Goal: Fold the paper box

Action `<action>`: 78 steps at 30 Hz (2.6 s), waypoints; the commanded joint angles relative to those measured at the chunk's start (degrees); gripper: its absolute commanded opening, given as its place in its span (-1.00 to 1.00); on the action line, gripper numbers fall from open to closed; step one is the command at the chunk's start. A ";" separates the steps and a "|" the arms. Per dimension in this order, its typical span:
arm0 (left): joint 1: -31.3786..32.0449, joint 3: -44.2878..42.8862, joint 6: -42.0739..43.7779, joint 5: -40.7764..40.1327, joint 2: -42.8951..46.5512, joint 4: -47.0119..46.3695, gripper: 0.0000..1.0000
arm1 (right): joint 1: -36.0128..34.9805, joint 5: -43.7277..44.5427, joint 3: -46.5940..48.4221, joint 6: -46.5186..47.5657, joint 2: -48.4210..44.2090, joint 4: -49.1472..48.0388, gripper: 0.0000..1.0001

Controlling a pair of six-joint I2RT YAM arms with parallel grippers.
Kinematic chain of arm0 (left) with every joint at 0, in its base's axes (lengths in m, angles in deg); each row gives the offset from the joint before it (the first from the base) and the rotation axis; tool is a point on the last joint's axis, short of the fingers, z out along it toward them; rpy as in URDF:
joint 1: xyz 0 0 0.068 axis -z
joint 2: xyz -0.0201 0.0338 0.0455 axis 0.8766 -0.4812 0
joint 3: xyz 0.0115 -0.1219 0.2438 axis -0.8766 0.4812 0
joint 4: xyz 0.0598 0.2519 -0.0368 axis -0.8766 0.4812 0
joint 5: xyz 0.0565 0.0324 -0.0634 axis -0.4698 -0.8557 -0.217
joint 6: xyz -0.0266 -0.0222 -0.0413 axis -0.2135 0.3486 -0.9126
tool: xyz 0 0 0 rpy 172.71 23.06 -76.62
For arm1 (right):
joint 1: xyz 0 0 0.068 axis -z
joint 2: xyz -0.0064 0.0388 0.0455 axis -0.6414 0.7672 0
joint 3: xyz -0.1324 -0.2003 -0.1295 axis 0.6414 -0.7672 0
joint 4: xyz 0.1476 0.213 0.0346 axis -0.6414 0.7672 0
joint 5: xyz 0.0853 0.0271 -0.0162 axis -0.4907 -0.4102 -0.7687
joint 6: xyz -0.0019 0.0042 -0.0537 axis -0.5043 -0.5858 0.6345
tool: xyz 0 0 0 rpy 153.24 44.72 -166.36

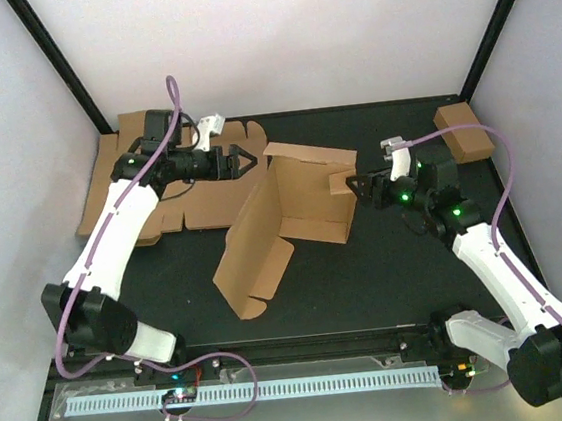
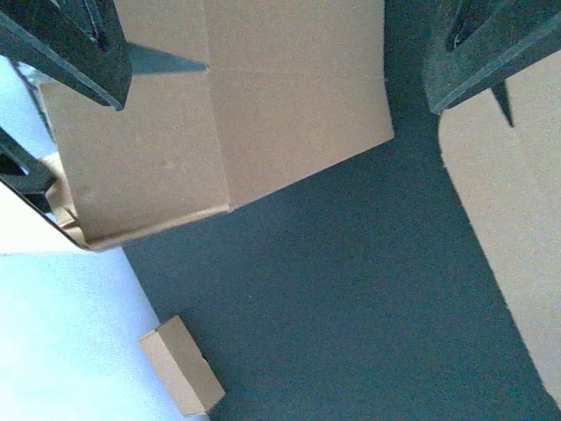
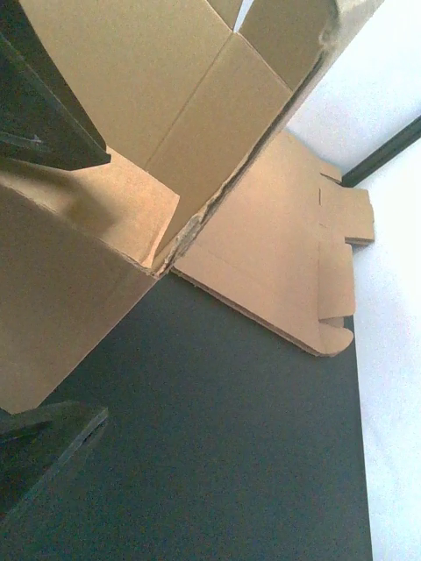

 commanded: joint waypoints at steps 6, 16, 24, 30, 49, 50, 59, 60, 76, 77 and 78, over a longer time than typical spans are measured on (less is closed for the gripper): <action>-1.63 -1.19 -2.64 16.23 -7.95 -5.92 0.79 | 0.37 -1.54 1.92 1.53 0.47 1.35 0.50; -0.37 0.91 -0.87 20.85 -10.12 -5.77 0.68 | 0.35 -2.19 2.45 1.38 0.85 0.99 0.50; 0.60 1.85 1.08 19.10 -11.47 -3.68 0.65 | 0.34 -2.54 2.30 1.45 1.00 0.99 0.49; 0.75 3.09 1.45 16.39 -11.88 -3.00 0.58 | 0.35 -2.63 2.26 1.37 0.83 0.94 0.49; 0.75 3.00 -1.00 15.75 -8.92 -4.69 0.57 | 0.35 2.66 3.11 2.47 -8.29 5.07 0.54; 0.75 2.95 -1.02 15.82 -8.83 -4.67 0.57 | 0.35 3.10 3.32 2.52 -9.04 5.50 0.54; 0.75 2.77 -1.81 16.27 -8.12 -5.49 0.55 | 0.36 8.42 7.79 4.20 -14.21 8.22 0.48; 0.75 2.82 -1.79 16.27 -8.04 -5.49 0.55 | 0.35 8.28 8.29 4.10 -14.23 7.41 0.48; 0.53 1.14 -2.15 14.41 -4.44 -3.51 0.57 | -3.82 -12.07 39.15 13.98 18.67 19.25 0.46; 0.50 0.60 -1.90 13.76 -3.84 -2.84 0.59 | -4.40 -12.12 41.15 15.51 20.66 21.25 0.46; 0.45 -0.01 -1.61 12.96 -3.28 -1.90 0.61 | -4.67 -12.43 42.93 16.71 22.37 23.05 0.47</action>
